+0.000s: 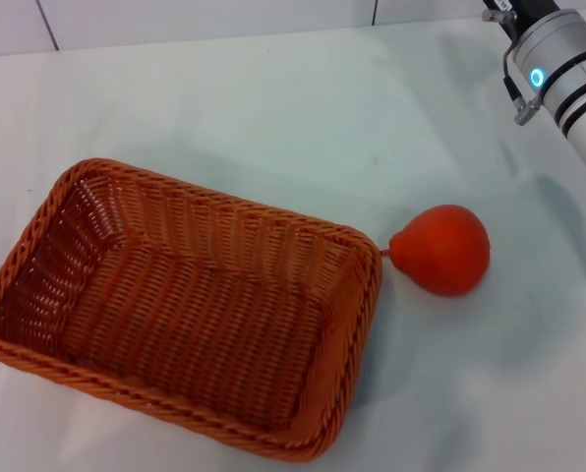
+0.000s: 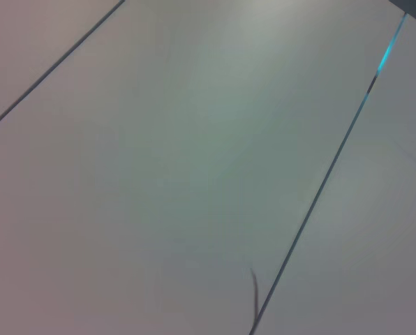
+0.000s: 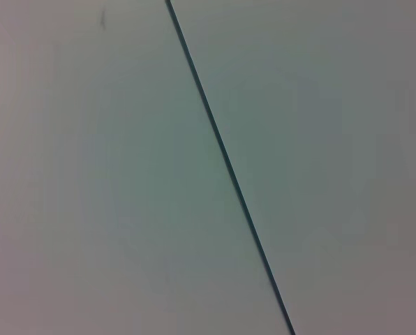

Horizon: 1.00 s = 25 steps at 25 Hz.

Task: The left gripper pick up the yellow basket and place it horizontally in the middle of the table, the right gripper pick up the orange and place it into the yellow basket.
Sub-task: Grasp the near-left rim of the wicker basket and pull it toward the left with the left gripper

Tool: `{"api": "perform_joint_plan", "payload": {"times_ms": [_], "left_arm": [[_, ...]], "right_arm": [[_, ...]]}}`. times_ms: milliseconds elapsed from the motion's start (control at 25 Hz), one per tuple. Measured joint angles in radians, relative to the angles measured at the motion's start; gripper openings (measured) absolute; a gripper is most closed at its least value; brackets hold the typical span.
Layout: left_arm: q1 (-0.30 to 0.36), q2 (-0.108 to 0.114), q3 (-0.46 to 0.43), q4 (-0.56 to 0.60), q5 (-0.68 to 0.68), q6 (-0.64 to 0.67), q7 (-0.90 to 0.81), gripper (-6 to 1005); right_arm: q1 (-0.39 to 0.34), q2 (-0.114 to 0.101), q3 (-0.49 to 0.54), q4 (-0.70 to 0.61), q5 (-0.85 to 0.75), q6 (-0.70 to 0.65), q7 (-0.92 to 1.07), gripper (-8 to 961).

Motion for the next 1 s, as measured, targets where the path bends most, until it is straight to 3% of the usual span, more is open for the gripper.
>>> {"api": "perform_joint_plan", "payload": {"times_ms": [240,400,480,640,760,1000], "left_arm": [[-0.004,0.000,0.015,0.027,0.005,0.003,-0.001,874],[-0.014,0.005,0.059,0.121,0.005,0.021,-0.036,874],[-0.021,0.014,0.110,0.272,0.005,-0.003,-0.165,874],[-0.016,0.068,0.249,0.410,0.008,-0.036,-0.318,873],[-0.020,0.124,0.359,0.518,0.071,-0.040,-0.452,814],[-0.058,0.145,0.411,0.796,0.307,-0.041,-0.729,779]], "right_arm": [[0.000,0.000,0.000,0.000,0.000,0.012,0.005,734],[0.000,0.000,0.000,0.000,0.000,0.013,0.008,733],[-0.001,0.000,0.000,0.000,0.000,0.011,0.008,733],[-0.003,0.000,0.000,0.000,0.000,0.014,0.008,734],[-0.005,0.000,0.000,0.000,0.000,0.014,0.008,734],[-0.006,0.000,0.004,0.000,0.002,0.016,0.009,734]]}}
